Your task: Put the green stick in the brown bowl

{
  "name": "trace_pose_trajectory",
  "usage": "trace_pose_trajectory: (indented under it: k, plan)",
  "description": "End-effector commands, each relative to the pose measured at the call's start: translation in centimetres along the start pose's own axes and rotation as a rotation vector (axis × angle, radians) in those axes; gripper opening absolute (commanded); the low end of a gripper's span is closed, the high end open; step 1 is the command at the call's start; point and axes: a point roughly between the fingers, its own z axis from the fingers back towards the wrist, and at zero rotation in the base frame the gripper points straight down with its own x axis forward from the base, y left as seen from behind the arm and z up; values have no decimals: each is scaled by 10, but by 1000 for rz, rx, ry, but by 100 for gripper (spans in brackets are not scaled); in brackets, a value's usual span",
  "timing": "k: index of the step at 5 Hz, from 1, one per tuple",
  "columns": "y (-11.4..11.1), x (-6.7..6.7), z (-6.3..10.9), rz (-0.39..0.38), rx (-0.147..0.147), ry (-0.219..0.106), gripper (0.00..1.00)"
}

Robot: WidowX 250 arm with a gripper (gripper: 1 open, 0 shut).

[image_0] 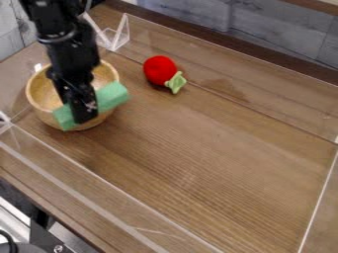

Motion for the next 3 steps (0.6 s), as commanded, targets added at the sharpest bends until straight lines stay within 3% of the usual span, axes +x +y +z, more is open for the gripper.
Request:
trace_pose_trajectory:
  k: [1, 3]
  plan:
    - [23, 1, 16, -29, 37, -40, 0]
    - [44, -4, 12, -10, 26, -49, 0]
